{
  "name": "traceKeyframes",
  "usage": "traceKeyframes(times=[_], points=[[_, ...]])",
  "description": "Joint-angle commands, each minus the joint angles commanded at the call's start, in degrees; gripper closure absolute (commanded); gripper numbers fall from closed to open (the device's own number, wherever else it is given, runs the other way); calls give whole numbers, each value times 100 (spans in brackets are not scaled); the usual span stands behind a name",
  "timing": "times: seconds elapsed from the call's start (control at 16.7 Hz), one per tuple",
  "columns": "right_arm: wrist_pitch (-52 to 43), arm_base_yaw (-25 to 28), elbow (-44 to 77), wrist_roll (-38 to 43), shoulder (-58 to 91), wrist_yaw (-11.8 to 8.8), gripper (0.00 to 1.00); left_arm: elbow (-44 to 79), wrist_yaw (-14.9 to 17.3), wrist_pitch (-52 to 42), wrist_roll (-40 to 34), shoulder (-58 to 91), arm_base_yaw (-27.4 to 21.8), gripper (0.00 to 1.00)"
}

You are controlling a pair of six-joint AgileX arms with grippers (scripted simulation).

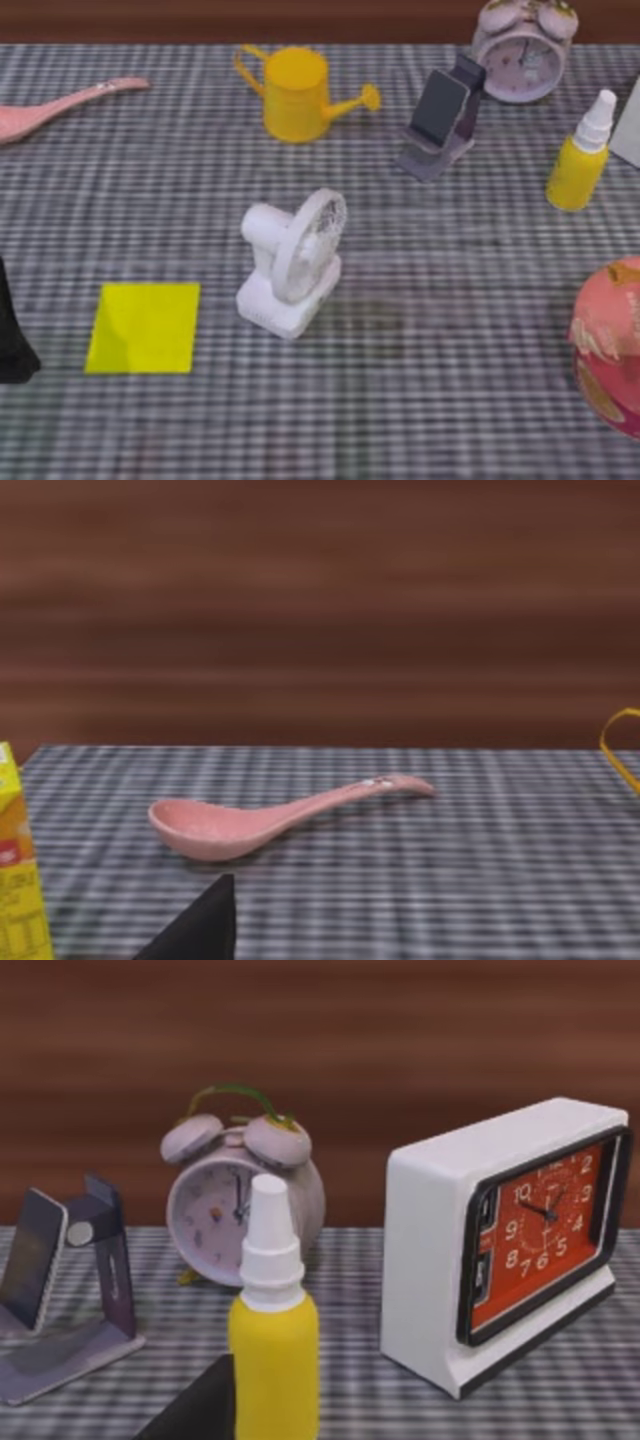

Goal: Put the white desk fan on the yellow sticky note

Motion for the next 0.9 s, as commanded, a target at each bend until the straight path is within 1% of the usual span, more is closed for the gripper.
traceKeyframes(times=[0.24, 0.48, 0.66, 0.9], points=[[0, 0, 0, 0, 0, 0, 0, 100, 16, -149, 27, 138, -55, 0], [0, 0, 0, 0, 0, 0, 0, 797, 71, -960, 134, 961, -358, 0], [0, 0, 0, 0, 0, 0, 0, 1790, 111, -1803, 194, 1953, -698, 0], [0, 0, 0, 0, 0, 0, 0, 3729, 176, -3008, 189, 3608, -1231, 0]])
